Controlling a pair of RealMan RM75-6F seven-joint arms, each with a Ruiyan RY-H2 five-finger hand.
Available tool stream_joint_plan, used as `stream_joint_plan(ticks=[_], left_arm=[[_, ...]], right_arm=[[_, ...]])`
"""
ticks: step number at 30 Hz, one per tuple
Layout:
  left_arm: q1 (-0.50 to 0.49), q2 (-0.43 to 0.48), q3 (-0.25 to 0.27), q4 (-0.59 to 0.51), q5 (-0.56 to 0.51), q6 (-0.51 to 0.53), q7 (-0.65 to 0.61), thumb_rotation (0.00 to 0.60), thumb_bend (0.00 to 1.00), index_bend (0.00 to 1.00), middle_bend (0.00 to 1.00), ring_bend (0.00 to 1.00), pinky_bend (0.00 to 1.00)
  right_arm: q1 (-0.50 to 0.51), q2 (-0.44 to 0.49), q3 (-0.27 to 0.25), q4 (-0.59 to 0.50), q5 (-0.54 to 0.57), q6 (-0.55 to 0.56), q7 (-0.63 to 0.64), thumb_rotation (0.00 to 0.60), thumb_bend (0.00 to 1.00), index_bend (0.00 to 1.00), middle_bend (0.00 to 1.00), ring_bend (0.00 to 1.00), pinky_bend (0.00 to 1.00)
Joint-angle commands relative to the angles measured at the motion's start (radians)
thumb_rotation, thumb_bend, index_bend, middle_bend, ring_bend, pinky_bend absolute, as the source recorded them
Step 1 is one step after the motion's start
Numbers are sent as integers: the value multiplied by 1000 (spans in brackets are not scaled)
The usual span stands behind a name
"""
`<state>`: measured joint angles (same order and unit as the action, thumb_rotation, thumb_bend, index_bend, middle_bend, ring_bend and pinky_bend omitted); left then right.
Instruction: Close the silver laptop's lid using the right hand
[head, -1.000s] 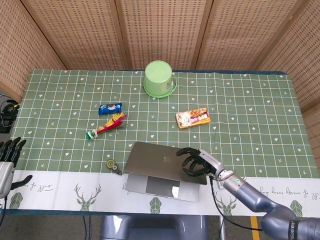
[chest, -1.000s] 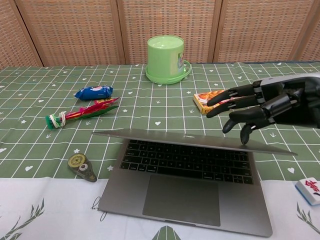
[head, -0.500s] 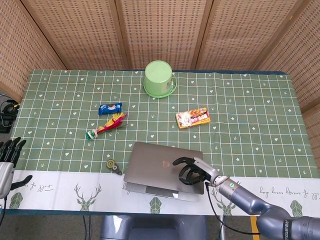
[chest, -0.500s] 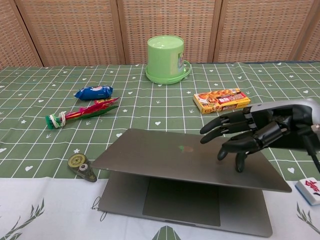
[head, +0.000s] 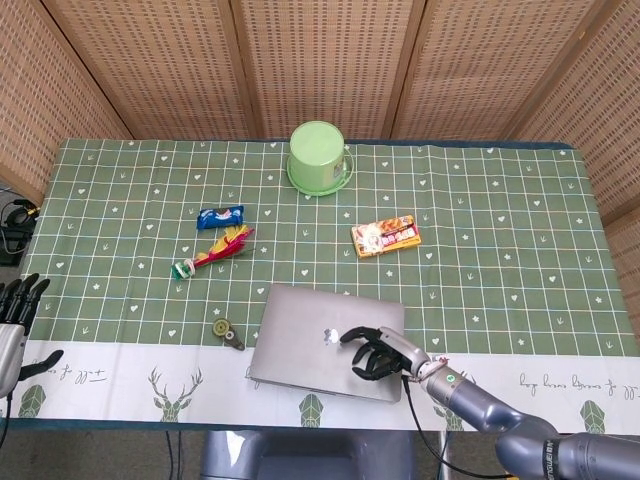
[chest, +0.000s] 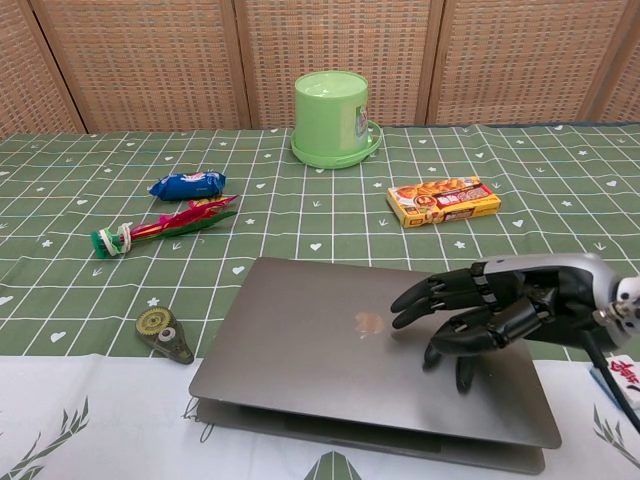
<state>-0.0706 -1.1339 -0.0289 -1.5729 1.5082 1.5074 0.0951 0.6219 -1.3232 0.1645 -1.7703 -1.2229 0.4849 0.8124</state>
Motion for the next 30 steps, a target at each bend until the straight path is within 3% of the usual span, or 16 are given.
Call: stream_joint_plan(ticks=[1, 18, 26, 29, 30], left_arm=[[0, 0, 0, 1, 0, -1, -1, 600, 48, 0, 0, 0, 0], [-4, -7, 2, 4, -2, -11, 17, 600, 47, 0, 0, 0, 0], [-2, -6, 1, 4, -4, -8, 14, 600, 47, 0, 0, 0, 0], [-2, -5, 0, 4, -5, -8, 12, 600, 47, 0, 0, 0, 0], [-2, -5, 1, 4, -4, -8, 13, 600, 47, 0, 0, 0, 0]], right_arm=[[-5, -5, -1, 4, -3, 4, 1, 600, 539, 287, 269, 397, 525], [-38, -16, -12, 36, -49, 9, 47, 600, 531, 279, 248, 378, 498], [-63, -1, -3, 17, -86, 81, 36, 600, 531, 270, 238, 359, 474], [-84, 14, 1, 10, -102, 157, -17, 600, 519, 238, 196, 303, 400], [-92, 17, 3, 11, -106, 186, -39, 600, 499, 215, 165, 259, 334]])
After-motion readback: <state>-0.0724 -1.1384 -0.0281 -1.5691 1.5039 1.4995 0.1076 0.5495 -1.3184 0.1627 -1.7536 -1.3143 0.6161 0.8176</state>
